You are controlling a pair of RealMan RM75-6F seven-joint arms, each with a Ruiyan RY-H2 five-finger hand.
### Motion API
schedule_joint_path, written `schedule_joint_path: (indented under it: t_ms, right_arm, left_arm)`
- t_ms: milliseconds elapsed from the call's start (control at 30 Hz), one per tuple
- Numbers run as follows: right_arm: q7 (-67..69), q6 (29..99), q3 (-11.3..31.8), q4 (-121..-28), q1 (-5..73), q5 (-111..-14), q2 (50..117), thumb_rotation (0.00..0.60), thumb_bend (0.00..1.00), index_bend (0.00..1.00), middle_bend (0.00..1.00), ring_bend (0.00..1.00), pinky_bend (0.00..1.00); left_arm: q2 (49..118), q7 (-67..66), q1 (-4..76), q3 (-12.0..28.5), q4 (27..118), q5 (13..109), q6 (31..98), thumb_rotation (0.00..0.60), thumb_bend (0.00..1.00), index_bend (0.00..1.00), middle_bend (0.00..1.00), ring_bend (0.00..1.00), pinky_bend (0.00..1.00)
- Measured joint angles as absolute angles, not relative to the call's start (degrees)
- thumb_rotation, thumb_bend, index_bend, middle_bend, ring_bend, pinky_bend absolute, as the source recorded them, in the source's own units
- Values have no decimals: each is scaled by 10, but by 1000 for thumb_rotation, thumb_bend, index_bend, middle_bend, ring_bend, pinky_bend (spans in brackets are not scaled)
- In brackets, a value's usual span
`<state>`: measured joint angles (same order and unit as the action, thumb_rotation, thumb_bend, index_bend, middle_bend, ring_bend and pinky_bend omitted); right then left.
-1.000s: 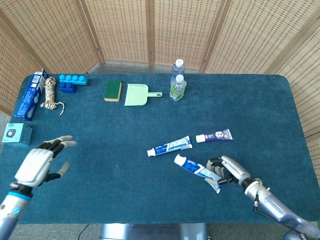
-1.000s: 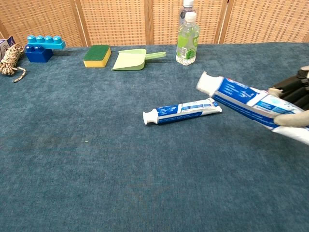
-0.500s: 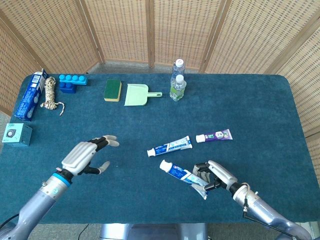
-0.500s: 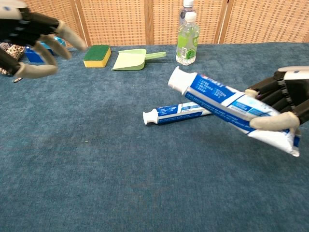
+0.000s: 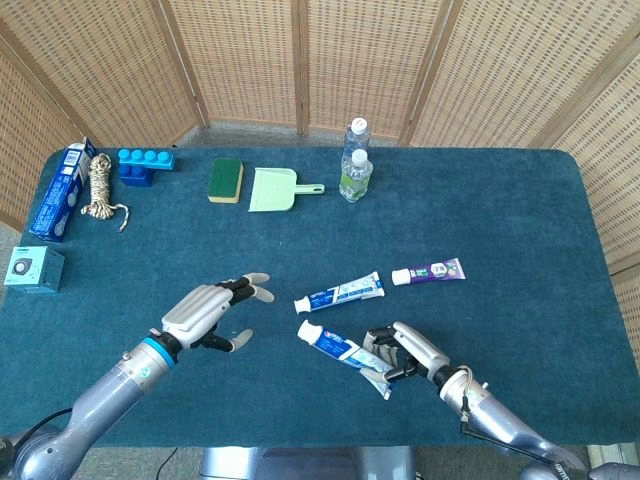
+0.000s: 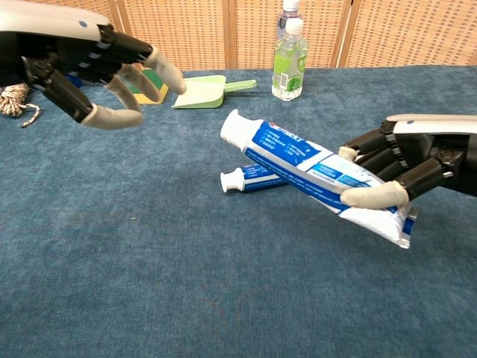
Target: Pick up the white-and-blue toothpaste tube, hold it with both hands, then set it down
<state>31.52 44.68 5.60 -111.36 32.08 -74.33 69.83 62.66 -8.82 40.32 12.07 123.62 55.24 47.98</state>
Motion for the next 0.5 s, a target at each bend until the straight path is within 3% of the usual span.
schedule_joint_path:
  t_ms: [500]
  right_arm:
    - [271, 440, 64, -1124, 338, -710, 729, 600, 651, 1000, 770, 744, 680]
  left_arm:
    - [654, -99, 454, 106, 1238, 508, 473, 600, 381, 227, 93, 174, 207]
